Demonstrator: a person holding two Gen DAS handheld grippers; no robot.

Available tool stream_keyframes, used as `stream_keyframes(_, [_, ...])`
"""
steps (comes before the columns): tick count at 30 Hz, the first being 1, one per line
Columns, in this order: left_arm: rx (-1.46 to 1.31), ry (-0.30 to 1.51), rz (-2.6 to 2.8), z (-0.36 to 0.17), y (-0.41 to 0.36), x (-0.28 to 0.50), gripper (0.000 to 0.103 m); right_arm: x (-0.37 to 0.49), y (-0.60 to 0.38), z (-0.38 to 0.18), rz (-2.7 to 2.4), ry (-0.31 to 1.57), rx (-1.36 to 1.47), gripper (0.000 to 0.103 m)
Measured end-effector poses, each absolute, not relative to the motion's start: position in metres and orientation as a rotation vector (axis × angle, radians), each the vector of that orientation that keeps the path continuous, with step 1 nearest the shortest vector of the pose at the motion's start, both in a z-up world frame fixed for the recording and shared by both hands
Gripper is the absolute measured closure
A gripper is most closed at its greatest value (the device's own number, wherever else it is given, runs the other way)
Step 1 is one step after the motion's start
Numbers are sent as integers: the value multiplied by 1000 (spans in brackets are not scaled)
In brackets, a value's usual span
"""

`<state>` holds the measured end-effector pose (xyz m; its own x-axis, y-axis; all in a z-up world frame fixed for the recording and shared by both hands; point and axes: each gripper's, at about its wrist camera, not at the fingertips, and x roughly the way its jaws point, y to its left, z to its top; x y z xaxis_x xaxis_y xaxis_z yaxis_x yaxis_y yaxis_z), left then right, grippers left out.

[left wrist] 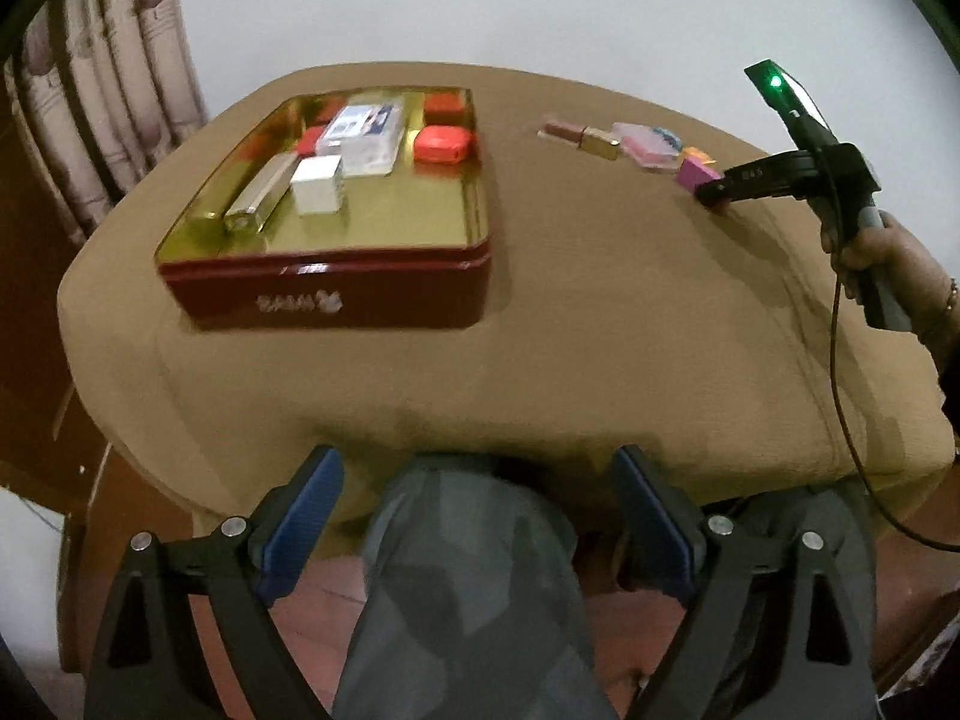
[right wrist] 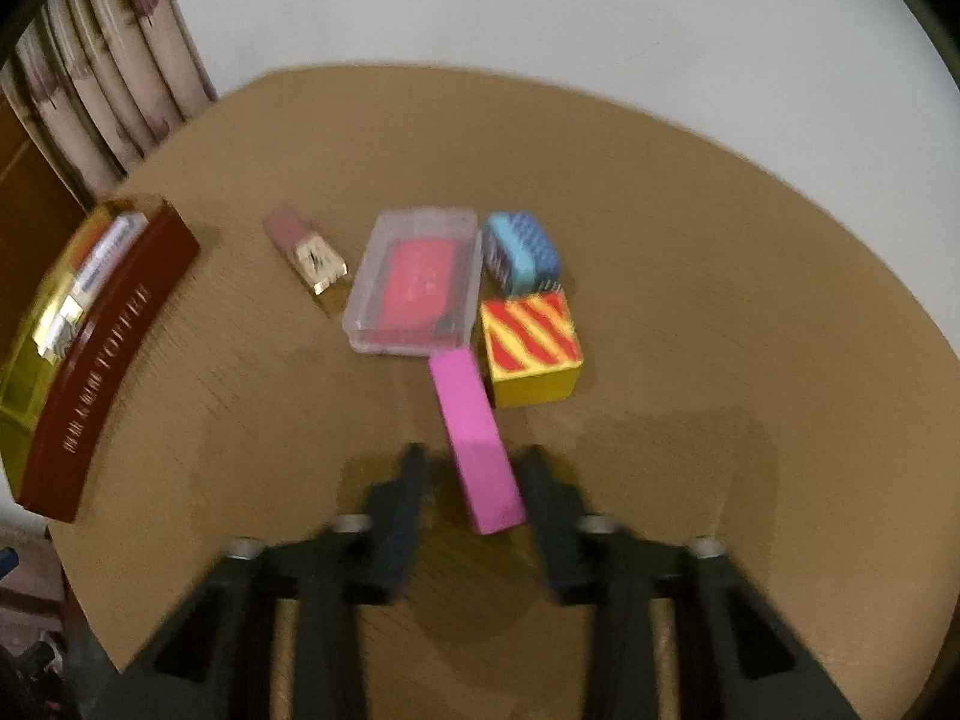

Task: Organize rigid objects
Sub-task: 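Lower the pink bar into the gold tin and open the right gripper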

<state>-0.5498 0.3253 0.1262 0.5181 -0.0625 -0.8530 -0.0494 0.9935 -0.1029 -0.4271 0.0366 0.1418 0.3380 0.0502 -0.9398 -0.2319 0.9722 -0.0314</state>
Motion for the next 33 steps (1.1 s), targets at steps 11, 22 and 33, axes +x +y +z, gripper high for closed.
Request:
stream_keyframes(11, [-298,969,88,139,376,-569,3,-467,97,215,402,1135,43,88])
stream_keyframes(22, [-337,886,184,147,405,-581,3,-458,271,184,514,1289,102,88])
stream_keyframes(33, [-374,865,144,149,416,-586,3,-440,316,140,372,1367,-45,88])
